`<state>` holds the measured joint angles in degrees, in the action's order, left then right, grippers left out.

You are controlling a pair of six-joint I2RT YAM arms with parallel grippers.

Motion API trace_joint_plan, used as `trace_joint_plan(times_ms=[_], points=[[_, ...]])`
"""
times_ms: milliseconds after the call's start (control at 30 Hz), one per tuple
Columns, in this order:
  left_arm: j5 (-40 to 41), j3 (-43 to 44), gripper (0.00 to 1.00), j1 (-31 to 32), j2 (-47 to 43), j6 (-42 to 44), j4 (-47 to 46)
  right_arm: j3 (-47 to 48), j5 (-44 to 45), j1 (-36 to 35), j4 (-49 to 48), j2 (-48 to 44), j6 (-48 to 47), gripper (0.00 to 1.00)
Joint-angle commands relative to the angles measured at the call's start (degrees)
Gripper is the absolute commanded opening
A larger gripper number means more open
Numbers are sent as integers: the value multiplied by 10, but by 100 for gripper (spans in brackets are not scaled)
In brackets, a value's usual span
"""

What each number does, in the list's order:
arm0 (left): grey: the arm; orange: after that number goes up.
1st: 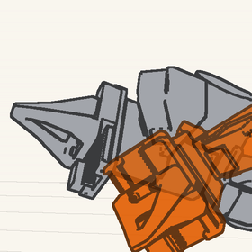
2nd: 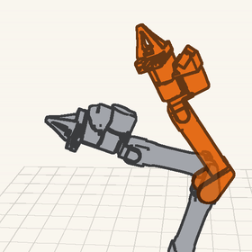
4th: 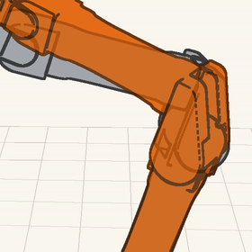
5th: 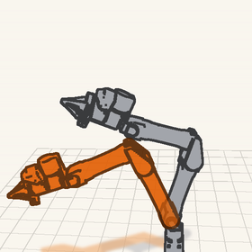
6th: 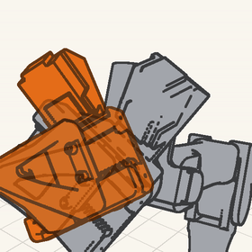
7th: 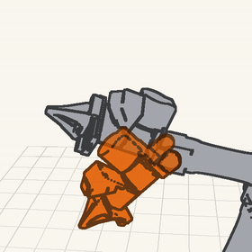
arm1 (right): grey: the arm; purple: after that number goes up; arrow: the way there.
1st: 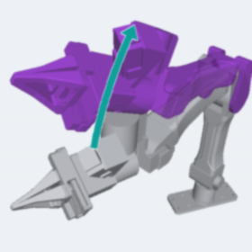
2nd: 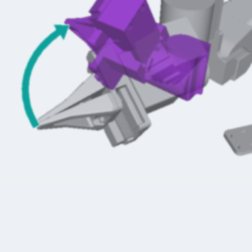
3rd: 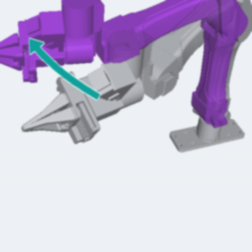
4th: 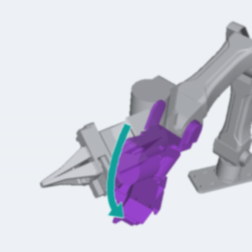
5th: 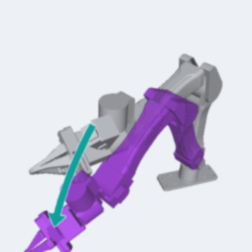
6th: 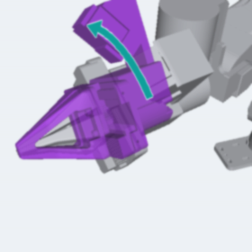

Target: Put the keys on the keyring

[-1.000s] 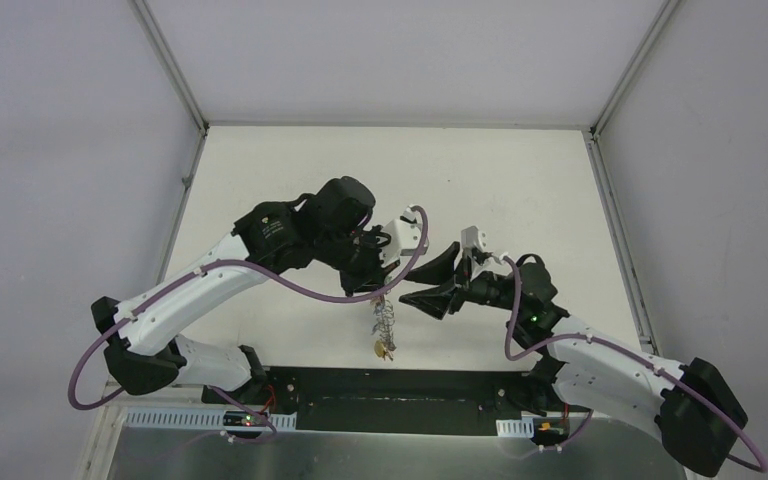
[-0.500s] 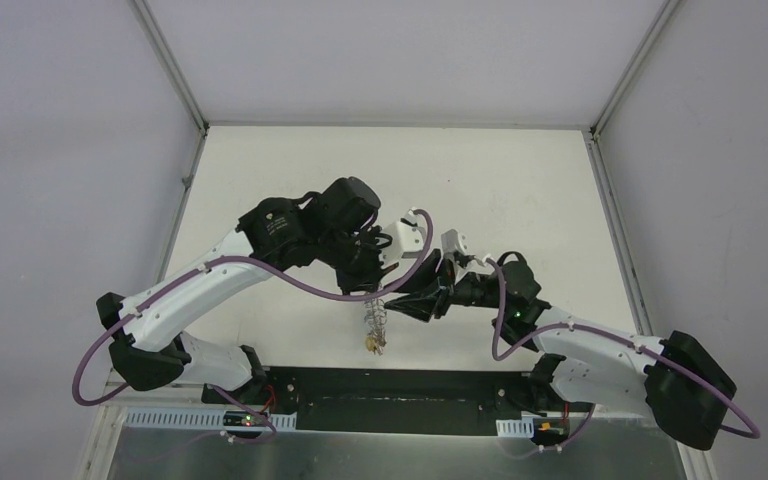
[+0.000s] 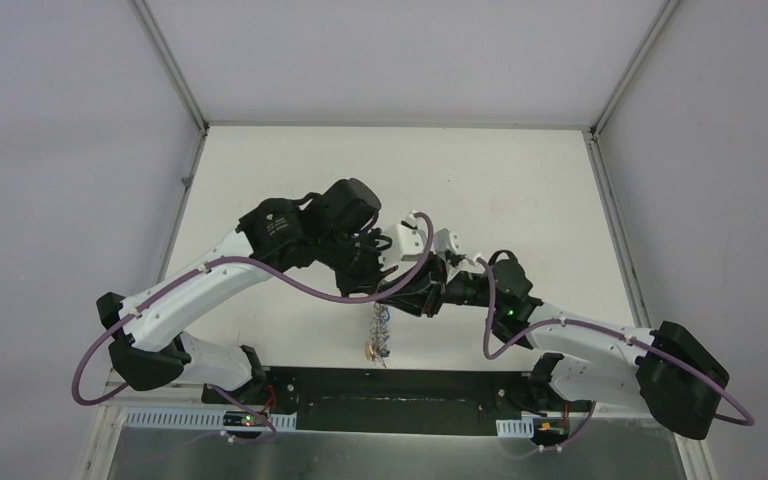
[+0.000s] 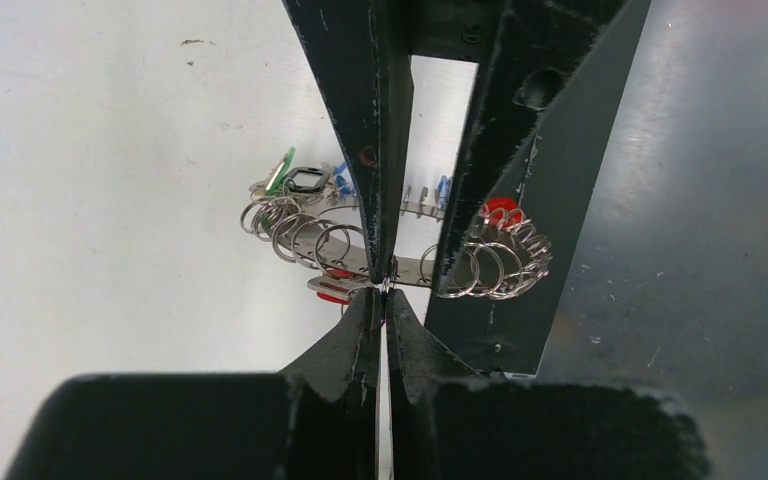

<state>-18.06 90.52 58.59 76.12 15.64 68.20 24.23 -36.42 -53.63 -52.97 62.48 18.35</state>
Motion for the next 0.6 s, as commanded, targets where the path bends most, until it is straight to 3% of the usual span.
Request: trace_joint_plan(times_ms=[0, 133, 333, 367, 467, 567], points=[[-2, 15, 0, 6, -10, 5, -20, 24, 4, -4, -34, 4, -9, 21], [-4, 13, 0, 6, -14, 7, -21, 23, 0, -4, -30, 3, -12, 0], [-8, 4, 0, 6, -28, 3, -37, 18, 4, -4, -28, -5, -18, 0], [-7, 2, 3, 6, -31, 0, -43, 18, 4, -4, -27, -6, -19, 0], [-6, -13, 24, 6, -47, -10, -67, 15, 4, -4, -25, -11, -21, 0], [-13, -28, 35, 6, -65, -17, -93, 11, 6, -4, -24, -17, -21, 0]])
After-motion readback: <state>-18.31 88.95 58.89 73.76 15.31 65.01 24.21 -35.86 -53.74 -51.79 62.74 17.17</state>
